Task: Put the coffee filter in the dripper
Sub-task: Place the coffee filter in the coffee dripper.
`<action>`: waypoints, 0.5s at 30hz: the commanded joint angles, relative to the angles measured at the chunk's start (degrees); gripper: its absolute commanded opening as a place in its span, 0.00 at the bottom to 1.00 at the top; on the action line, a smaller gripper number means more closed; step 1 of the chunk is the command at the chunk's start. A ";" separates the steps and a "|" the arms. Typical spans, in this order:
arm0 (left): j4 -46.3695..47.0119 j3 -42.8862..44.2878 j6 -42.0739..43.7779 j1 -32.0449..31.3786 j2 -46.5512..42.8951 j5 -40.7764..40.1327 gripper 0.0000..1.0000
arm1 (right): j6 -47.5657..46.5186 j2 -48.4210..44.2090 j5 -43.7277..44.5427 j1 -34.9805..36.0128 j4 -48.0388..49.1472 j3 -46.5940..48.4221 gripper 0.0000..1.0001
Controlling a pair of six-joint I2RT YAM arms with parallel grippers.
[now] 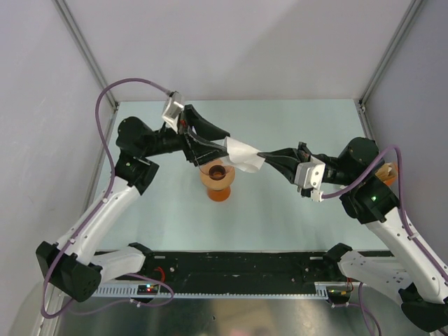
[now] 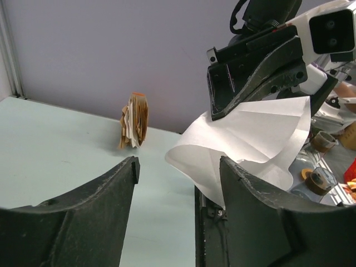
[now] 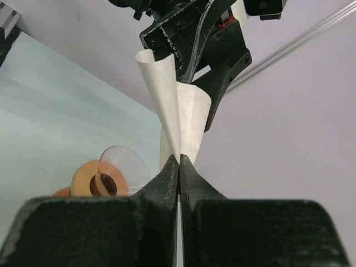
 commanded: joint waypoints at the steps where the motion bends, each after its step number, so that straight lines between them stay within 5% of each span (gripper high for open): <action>1: 0.86 0.82 4.64 -0.92 -0.21 0.88 0.70 | 0.00 -0.53 -1.56 0.30 2.09 0.15 0.00; 6: -1.05 1.97 9.79 -1.49 -0.05 0.80 0.78 | 1.33 -0.80 -3.51 0.33 0.51 0.17 0.00; 15: -13.65 3.57 29.45 -4.61 -1.97 -0.05 0.71 | 5.33 -0.58 -5.23 0.33 -1.97 0.82 0.00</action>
